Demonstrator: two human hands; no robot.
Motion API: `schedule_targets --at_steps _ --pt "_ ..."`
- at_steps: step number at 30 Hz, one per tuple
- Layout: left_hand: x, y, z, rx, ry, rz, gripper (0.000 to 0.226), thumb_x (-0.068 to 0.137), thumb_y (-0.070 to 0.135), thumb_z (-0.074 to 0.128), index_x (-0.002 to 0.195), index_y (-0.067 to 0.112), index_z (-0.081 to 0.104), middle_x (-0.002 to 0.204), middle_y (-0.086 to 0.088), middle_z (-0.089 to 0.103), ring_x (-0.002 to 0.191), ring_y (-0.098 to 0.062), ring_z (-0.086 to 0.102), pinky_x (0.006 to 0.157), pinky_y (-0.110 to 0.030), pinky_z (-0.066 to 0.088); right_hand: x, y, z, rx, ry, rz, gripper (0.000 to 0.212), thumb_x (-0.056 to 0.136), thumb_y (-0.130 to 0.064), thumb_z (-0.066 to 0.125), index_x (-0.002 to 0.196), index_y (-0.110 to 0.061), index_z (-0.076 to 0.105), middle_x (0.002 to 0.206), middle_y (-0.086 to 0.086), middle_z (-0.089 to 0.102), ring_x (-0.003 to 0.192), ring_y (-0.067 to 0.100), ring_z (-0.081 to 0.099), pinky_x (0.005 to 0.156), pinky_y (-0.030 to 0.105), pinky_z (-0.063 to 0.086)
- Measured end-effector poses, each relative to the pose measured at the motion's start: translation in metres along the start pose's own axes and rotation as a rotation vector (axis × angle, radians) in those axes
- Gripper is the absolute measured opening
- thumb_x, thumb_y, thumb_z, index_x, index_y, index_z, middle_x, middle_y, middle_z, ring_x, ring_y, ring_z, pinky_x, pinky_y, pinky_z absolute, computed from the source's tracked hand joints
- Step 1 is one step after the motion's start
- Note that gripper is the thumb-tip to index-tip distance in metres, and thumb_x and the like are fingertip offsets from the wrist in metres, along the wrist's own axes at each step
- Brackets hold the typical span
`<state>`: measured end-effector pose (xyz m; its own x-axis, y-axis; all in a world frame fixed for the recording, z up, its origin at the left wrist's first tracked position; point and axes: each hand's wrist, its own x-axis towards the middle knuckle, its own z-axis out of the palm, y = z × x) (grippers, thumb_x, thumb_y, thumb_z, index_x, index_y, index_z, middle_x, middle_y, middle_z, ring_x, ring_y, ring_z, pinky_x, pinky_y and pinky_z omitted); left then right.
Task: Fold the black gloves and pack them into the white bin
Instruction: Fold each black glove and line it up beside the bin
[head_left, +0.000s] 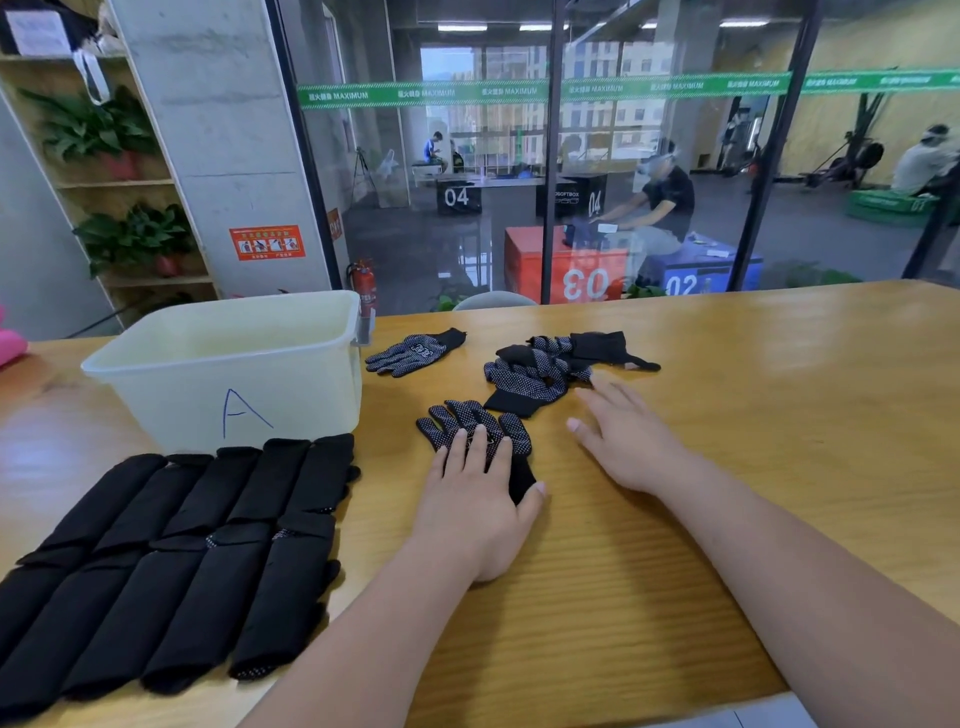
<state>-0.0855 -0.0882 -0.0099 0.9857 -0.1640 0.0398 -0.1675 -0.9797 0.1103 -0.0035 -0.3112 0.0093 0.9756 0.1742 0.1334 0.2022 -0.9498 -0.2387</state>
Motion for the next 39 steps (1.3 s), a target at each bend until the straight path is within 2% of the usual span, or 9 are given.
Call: schedule_targets --at_steps 4,13,18,21,26,31,34,37,39 --pt "-0.001 -0.001 0.001 -0.008 0.015 0.010 0.086 0.100 0.079 0.005 0.170 0.029 -0.003 0.177 -0.001 -0.015 0.161 -0.020 -0.022 0.132 -0.046 -0.007 0.033 0.022 0.001 -0.045 -0.003 0.061 0.070 0.108 -0.064 0.022 0.167 -0.028 0.019 0.177 -0.004 0.002 0.163 0.025 -0.002 0.128 0.055 0.016" --pt "-0.001 0.000 0.002 -0.007 0.030 0.013 0.086 0.099 0.080 0.002 0.169 0.032 -0.006 0.176 0.002 -0.017 0.161 -0.018 -0.023 0.132 -0.045 -0.006 0.091 0.046 0.007 -0.096 -0.016 0.178 0.083 0.101 -0.074 0.005 0.165 -0.027 0.031 0.176 -0.004 0.007 0.162 0.026 -0.001 0.129 0.055 0.010" --pt "-0.001 -0.002 0.003 -0.015 0.035 0.010 0.085 0.099 0.080 0.004 0.169 0.033 -0.006 0.176 0.004 -0.018 0.160 -0.016 -0.025 0.132 -0.044 -0.007 0.099 0.050 0.013 -0.083 -0.004 0.194 0.082 0.104 -0.070 0.007 0.161 -0.021 0.038 0.172 -0.001 0.025 0.160 0.028 0.011 0.128 0.056 0.013" --pt "0.000 -0.002 0.003 -0.021 0.031 0.012 0.085 0.099 0.080 0.005 0.169 0.034 -0.005 0.176 0.005 -0.017 0.160 -0.016 -0.024 0.132 -0.044 -0.007 0.098 0.053 0.017 -0.099 0.102 0.188 0.076 0.105 -0.063 0.011 0.145 -0.017 0.057 0.160 -0.001 0.044 0.152 0.028 0.029 0.125 0.056 0.022" --pt "0.000 -0.002 0.001 -0.027 0.026 0.004 0.086 0.099 0.080 0.006 0.170 0.033 -0.003 0.177 0.003 -0.014 0.162 -0.017 -0.021 0.133 -0.045 -0.006 0.075 0.041 0.014 -0.197 0.240 0.196 0.057 0.108 -0.046 0.024 0.122 -0.021 0.073 0.137 -0.001 0.062 0.134 0.026 0.044 0.117 0.049 0.033" --pt "0.000 -0.002 -0.002 -0.055 0.025 0.004 0.086 0.099 0.080 0.009 0.170 0.032 0.002 0.178 0.002 -0.010 0.163 -0.018 -0.017 0.133 -0.046 -0.004 0.034 0.027 0.001 -0.273 0.280 0.244 0.036 0.096 -0.038 0.043 0.076 -0.031 0.072 0.087 -0.007 0.066 0.099 0.022 0.053 0.091 0.042 0.045" --pt "-0.001 -0.001 -0.003 -0.081 0.036 0.000 0.083 0.101 0.077 0.012 0.170 0.032 0.008 0.178 0.002 -0.004 0.163 -0.017 -0.012 0.133 -0.045 -0.003 0.007 0.017 -0.007 -0.185 0.319 0.168 0.032 0.096 -0.040 0.050 0.072 -0.032 0.070 0.070 -0.011 0.065 0.086 0.020 0.058 0.085 0.038 0.048" --pt "-0.003 0.000 -0.005 -0.111 0.055 0.003 0.078 0.104 0.073 0.014 0.170 0.033 0.014 0.178 0.004 0.002 0.164 -0.017 -0.007 0.133 -0.044 -0.001 -0.019 0.013 -0.016 0.250 0.266 0.067 0.022 0.102 -0.041 0.057 0.088 -0.038 0.074 0.078 -0.019 0.074 0.082 0.002 0.065 0.069 0.027 0.048" --pt "-0.003 -0.001 -0.005 -0.137 0.068 0.007 0.074 0.105 0.071 0.014 0.169 0.033 0.018 0.178 0.005 0.006 0.164 -0.016 -0.004 0.133 -0.044 0.001 -0.028 0.017 -0.019 0.422 0.312 0.046 0.016 0.103 -0.037 0.060 0.102 -0.042 0.075 0.090 -0.022 0.076 0.086 -0.003 0.065 0.071 0.023 0.045"
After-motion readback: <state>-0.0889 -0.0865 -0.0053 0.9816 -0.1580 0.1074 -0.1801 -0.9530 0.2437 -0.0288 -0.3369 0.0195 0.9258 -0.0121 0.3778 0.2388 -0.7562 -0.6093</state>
